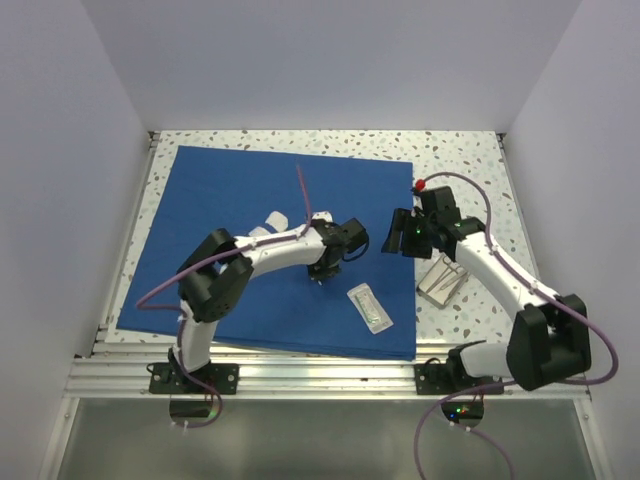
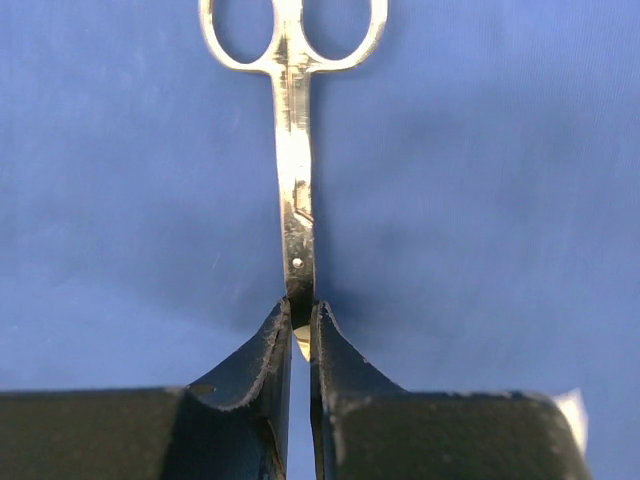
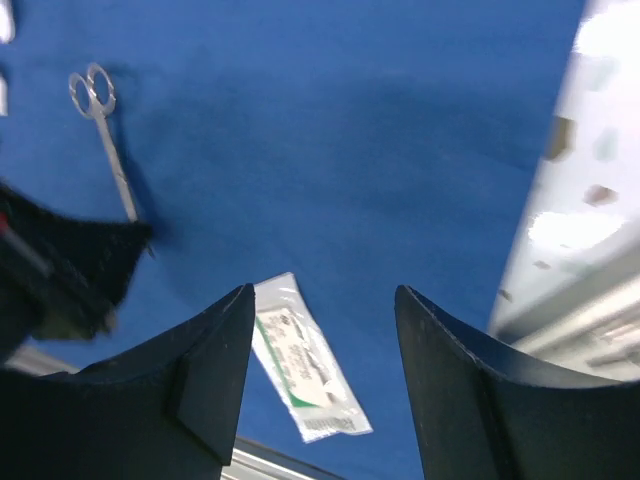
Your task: Prepare the surgical pack
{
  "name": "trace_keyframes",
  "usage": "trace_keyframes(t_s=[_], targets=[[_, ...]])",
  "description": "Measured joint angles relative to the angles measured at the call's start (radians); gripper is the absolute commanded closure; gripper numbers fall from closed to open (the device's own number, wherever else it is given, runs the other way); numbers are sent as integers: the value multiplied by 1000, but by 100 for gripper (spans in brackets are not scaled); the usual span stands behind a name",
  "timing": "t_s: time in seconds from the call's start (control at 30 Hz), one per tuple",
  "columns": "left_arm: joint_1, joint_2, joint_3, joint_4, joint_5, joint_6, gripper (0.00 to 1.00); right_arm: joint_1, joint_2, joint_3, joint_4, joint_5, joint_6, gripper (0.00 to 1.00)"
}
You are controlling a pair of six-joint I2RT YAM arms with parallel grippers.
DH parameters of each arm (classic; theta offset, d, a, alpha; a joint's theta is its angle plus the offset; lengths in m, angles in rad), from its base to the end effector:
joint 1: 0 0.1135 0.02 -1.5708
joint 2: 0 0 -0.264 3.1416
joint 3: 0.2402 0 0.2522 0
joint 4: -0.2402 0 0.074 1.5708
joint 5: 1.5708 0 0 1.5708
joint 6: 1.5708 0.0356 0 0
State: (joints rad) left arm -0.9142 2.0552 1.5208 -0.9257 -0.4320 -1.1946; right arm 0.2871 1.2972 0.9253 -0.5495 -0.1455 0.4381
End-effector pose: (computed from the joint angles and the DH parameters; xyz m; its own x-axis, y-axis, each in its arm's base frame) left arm 0.2536 -0.3046 0.1683 -0.8656 -0.2604 -0.4276 -0.3104 0.9493 0.0501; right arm 0.2524 0.0799 0.2476 -0.8462 0.1878 -0.4986 -0.0058 0.9325 0.3611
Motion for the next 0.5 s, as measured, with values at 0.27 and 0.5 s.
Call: trace_keyframes(t_s=[0.27, 0.5], targets=[[-42, -373, -349, 307, 87, 259, 100, 24, 150, -23, 189, -209, 110, 27], [-42, -502, -458, 444, 150, 353, 100, 180, 230, -30, 345, -263, 233, 24]])
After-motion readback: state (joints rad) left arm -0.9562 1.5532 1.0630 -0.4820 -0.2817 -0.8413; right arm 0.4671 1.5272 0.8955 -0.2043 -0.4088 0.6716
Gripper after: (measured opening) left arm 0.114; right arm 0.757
